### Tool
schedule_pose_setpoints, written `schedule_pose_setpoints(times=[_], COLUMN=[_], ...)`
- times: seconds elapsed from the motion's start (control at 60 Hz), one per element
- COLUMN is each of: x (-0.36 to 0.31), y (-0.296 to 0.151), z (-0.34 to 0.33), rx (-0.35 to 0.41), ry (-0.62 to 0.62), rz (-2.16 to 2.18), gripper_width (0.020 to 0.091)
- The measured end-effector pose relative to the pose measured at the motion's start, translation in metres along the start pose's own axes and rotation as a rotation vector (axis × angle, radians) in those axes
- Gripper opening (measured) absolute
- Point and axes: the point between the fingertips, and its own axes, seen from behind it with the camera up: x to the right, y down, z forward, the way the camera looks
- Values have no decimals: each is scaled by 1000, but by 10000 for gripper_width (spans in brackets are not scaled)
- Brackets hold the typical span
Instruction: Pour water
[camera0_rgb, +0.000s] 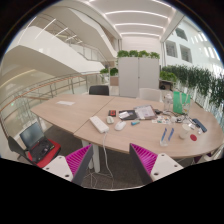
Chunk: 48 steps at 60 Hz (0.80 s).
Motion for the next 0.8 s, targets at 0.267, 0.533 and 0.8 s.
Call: schedule_pose_setpoints(times=[0.267, 0.533, 0.8], x=[31, 179, 308], y=[3, 29, 36], z=[-7, 29, 177], rx=[103, 134, 181], ry=[112, 307, 367], rz=[-60, 34, 59], gripper_width=[831, 832, 832])
